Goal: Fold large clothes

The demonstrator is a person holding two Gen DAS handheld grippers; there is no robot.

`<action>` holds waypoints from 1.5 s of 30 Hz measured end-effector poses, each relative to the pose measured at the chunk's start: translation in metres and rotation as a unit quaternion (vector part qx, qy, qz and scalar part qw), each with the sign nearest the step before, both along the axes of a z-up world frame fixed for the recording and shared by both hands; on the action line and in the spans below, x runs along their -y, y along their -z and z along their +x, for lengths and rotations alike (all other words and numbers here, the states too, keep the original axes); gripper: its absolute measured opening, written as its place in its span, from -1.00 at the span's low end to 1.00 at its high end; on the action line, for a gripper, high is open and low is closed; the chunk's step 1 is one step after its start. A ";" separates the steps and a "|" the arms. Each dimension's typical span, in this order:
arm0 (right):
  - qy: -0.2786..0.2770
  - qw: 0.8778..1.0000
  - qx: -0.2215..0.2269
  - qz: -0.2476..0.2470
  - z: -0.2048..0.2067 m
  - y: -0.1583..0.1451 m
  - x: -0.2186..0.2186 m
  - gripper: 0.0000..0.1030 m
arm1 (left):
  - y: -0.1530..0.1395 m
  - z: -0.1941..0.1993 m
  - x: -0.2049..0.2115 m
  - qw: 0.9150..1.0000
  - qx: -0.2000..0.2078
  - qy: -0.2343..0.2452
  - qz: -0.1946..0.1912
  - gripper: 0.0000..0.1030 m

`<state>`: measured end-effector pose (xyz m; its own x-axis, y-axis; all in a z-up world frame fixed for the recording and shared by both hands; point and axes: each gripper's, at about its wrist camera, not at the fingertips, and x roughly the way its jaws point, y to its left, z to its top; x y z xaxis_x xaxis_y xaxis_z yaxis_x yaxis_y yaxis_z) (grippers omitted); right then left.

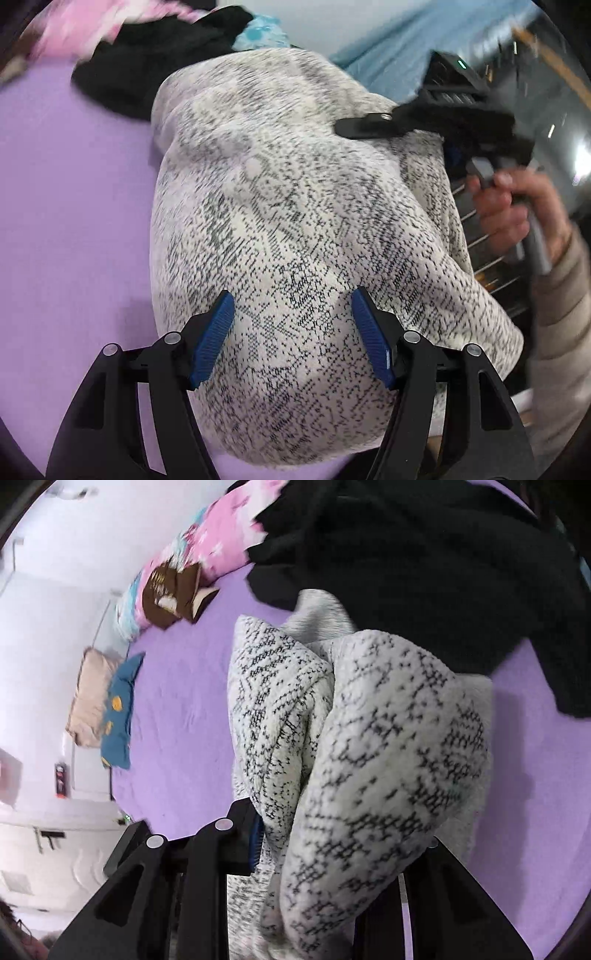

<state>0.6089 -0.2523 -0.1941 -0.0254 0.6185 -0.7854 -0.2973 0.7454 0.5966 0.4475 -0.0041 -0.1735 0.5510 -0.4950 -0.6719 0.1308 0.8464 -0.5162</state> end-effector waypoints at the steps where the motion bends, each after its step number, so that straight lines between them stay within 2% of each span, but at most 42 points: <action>1: 0.009 1.000 -0.010 0.012 0.002 0.013 0.015 -0.50 | -0.002 0.001 0.016 0.999 0.005 -0.005 0.041 0.23; 2: 0.014 0.999 -0.018 0.023 0.007 0.025 0.028 -0.50 | -0.003 0.002 0.029 0.997 0.008 -0.008 0.074 0.23; 3: 0.026 0.999 -0.028 0.035 0.011 0.037 0.039 -0.48 | -0.003 0.002 0.048 0.991 0.019 -0.012 0.130 0.22; 5: 0.050 0.997 -0.048 0.045 0.014 0.068 0.056 -0.41 | 0.002 0.005 0.071 0.981 0.027 -0.017 0.191 0.22; 6: 0.069 0.996 -0.055 0.033 0.015 0.084 0.065 -0.31 | 0.009 0.012 0.085 0.978 0.021 -0.020 0.205 0.22; 8: 0.087 0.994 -0.063 0.017 0.008 0.095 0.064 -0.20 | 0.020 0.015 0.099 0.971 0.020 -0.017 0.238 0.22; 9: 0.095 0.993 -0.064 0.016 0.004 0.095 0.072 -0.05 | 0.026 0.020 0.114 0.965 0.027 -0.015 0.262 0.22; 10: 0.102 0.993 -0.052 -0.006 0.003 0.094 0.076 0.18 | 0.025 0.027 0.122 0.962 0.031 -0.016 0.271 0.22; 11: 0.109 0.993 -0.035 -0.033 0.002 0.091 0.081 0.29 | 0.027 0.028 0.125 0.958 0.035 -0.017 0.283 0.22; 12: 0.116 0.992 -0.023 -0.048 0.000 0.087 0.087 0.33 | 0.027 0.035 0.136 0.956 0.037 -0.017 0.292 0.22; 13: 0.120 0.992 -0.025 -0.043 -0.001 0.084 0.091 0.33 | 0.032 0.016 0.136 0.954 0.039 -0.018 0.298 0.22; 14: 0.122 0.991 -0.025 -0.044 -0.003 0.081 0.093 0.35 | 0.033 0.015 0.137 0.950 0.042 -0.021 0.308 0.22; 16: 0.117 0.989 0.004 -0.086 -0.008 0.069 0.092 0.55 | 0.037 0.008 0.154 0.945 0.045 -0.022 0.322 0.22; 17: 0.117 0.986 0.024 -0.117 -0.012 0.061 0.091 0.59 | 0.050 0.006 0.166 0.944 0.045 -0.023 0.325 0.22; 19: 0.136 0.970 0.061 -0.192 -0.020 0.043 0.095 0.60 | 0.051 -0.001 0.176 0.940 0.050 -0.023 0.336 0.22; 20: 0.153 0.963 0.087 -0.204 -0.025 0.028 0.098 0.61 | 0.050 -0.003 0.178 0.940 0.051 -0.023 0.338 0.22; 22: 0.175 0.959 0.119 -0.191 -0.031 0.004 0.099 0.71 | 0.051 -0.001 0.180 0.938 0.051 -0.026 0.342 0.22; 25: 0.140 0.971 0.136 -0.137 -0.035 -0.018 0.067 0.76 | 0.051 -0.007 0.186 0.936 0.056 -0.029 0.345 0.22; 27: 0.098 0.984 0.106 -0.105 -0.031 -0.017 0.029 0.76 | 0.052 -0.008 0.186 0.939 0.055 -0.033 0.338 0.22; 28: 0.083 0.988 0.090 -0.093 -0.029 -0.015 0.015 0.76 | 0.050 -0.022 0.193 0.940 0.054 -0.034 0.334 0.22; 31: 0.021 0.995 0.043 -0.093 -0.027 -0.011 -0.036 0.76 | 0.048 -0.018 0.188 0.944 0.051 -0.032 0.325 0.22; 35: -0.021 0.990 0.025 -0.138 -0.007 -0.004 -0.093 0.76 | 0.048 -0.017 0.186 0.945 0.055 -0.033 0.322 0.22; 37: -0.029 0.982 0.015 -0.188 0.002 0.008 -0.113 0.76 | 0.049 -0.018 0.186 0.944 0.058 -0.033 0.322 0.22; 39: -0.014 0.978 -0.007 -0.207 0.019 0.027 -0.121 0.76 | 0.048 -0.020 0.186 0.946 0.058 -0.031 0.317 0.22; 41: -0.009 0.972 -0.008 -0.235 0.031 0.046 -0.127 0.76 | 0.048 -0.022 0.185 0.948 0.062 -0.028 0.311 0.22; 45: 0.025 0.965 -0.028 -0.261 0.056 0.091 -0.126 0.77 | 0.049 -0.025 0.185 0.948 0.075 -0.024 0.309 0.22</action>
<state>0.6648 -0.1262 -0.2850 -0.0571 0.1406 -0.9884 -0.2304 0.9614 0.1501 0.4229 -0.1893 -0.2229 0.6745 -0.0047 -0.7382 0.1171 0.9880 0.1006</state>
